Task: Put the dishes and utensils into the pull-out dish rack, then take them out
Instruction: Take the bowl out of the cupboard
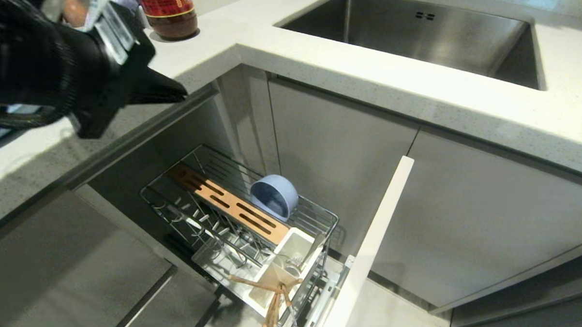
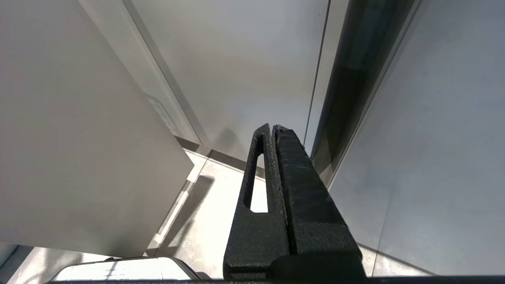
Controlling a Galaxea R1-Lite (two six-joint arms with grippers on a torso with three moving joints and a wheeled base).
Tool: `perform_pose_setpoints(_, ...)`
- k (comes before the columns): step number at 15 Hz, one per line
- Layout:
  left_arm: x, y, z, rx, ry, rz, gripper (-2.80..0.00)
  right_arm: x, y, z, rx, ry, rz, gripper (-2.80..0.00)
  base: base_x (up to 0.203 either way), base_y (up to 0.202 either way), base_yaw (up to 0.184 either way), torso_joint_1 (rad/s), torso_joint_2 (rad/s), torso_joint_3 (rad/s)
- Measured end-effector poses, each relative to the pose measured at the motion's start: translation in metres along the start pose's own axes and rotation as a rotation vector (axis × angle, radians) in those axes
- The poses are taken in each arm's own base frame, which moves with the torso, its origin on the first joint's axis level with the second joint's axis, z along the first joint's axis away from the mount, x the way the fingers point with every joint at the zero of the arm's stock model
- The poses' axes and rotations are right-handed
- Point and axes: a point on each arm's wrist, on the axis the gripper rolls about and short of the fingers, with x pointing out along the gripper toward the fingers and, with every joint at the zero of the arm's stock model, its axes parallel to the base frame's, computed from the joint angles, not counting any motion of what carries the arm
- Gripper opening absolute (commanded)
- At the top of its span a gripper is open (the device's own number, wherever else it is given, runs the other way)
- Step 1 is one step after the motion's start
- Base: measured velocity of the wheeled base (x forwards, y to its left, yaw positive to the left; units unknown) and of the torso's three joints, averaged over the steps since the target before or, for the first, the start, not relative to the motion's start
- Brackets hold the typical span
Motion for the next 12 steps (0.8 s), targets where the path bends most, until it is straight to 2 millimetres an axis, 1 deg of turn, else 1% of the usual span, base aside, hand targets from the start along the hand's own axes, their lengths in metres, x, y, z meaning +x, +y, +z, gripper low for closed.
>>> perform_pose_setpoints(2,0.033,0.001,-0.016,0.015,0.063,0.055,-2.80,0.000,0.000,0.000,0.000,0.000,0.000,-2.80,0.000,0.000,0.000,0.000,0.00,0.000)
perform_pose_setpoints(3,0.049,0.002,-0.023,0.024,0.092,0.078,-2.52,0.000,0.000,0.000,0.000,0.000,0.000,-2.80,0.000,0.000,0.000,0.000,0.00,0.000)
perform_pose_setpoints(4,0.062,0.003,-0.029,0.030,0.117,0.097,0.00,0.000,0.000,0.000,0.000,0.000,0.000,-2.80,0.000,0.000,0.000,0.000,0.00,0.000)
perform_pose_setpoints(8,0.117,0.016,-0.052,0.029,0.211,0.153,0.00,0.000,0.000,0.000,0.000,0.000,0.000,-2.80,0.000,0.000,0.000,0.000,0.00,0.000)
perform_pose_setpoints(12,0.160,0.034,-0.066,-0.005,0.311,0.175,0.00,0.000,0.000,0.000,0.000,0.000,0.000,-2.80,0.000,0.000,0.000,0.000,0.00,0.000)
